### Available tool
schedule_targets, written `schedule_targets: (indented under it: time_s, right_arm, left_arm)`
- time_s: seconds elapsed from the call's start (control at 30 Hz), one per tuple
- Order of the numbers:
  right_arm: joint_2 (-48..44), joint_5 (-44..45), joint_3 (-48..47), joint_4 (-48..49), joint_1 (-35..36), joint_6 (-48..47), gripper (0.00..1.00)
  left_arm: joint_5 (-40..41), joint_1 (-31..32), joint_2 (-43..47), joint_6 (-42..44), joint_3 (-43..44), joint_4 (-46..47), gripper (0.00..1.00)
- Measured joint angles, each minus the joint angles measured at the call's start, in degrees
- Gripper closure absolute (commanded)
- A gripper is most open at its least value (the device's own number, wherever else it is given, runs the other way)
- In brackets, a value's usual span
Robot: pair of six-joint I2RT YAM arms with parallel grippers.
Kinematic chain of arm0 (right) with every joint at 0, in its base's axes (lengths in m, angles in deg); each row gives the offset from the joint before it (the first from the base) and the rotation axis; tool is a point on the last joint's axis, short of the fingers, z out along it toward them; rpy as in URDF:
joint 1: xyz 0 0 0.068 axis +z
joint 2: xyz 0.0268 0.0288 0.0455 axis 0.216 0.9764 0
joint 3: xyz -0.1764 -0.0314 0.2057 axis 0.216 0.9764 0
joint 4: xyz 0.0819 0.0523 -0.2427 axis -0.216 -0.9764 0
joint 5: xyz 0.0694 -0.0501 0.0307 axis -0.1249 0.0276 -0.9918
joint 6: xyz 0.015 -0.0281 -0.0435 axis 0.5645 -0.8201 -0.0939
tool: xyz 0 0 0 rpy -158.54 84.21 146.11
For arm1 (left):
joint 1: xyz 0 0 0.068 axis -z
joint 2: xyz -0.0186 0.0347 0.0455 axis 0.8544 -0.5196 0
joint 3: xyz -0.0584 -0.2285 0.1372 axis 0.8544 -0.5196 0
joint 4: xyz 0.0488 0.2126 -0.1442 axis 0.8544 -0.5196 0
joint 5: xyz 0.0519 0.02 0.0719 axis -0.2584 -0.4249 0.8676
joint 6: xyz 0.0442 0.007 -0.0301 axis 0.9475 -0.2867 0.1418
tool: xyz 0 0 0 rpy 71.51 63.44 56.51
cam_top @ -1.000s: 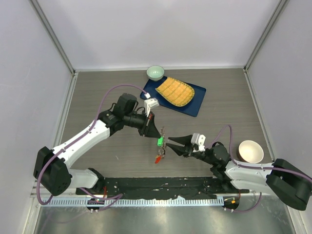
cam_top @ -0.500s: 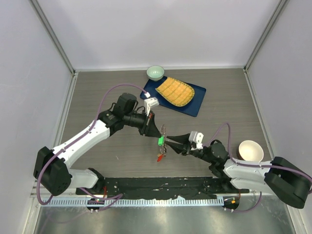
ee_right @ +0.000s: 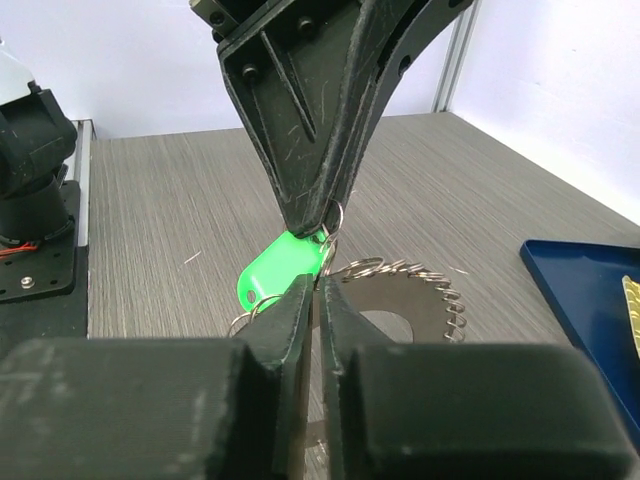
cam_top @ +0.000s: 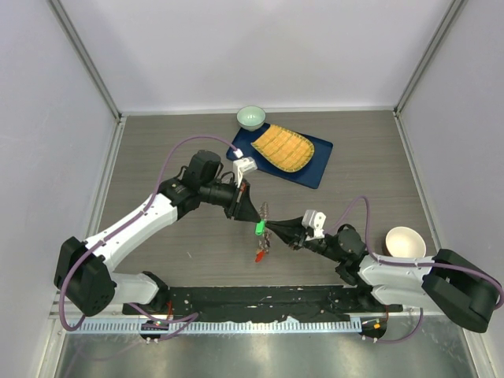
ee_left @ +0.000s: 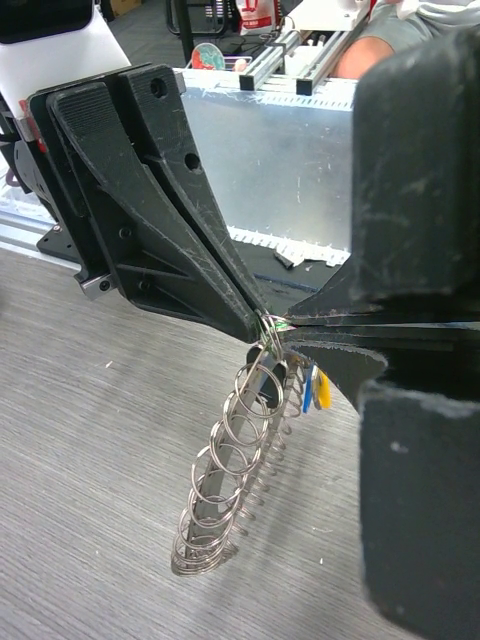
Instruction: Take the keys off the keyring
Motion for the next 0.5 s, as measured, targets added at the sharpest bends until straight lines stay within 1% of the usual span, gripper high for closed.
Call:
schedule_targets:
  time_s: [0.07,0.2,0.33,0.5]
  right_arm:
    - [0.0,0.3,0.0,0.0,0.0,0.0,0.99]
    - [0.0,0.8,-0.2,-0.4,0.0,0.0,0.99]
    - [-0.3,1.3,-1.5,-2.9,0.0,0.0,0.99]
    - [-3.6,3.2,-4.1,-11.5,0.0,0.0,0.99]
  left_arm:
    - [-0.1,0.0,0.0,0.0,0.0,0.1,1.0]
    - [-0.2,0.0,0.0,0.0,0.0,0.3,1.0]
    - [-0.1,-0.1,0.0,0.1,0.0,0.3,1.0]
    - [1.0,-0.1,0.0,1.1,0.0,0.2,1.0]
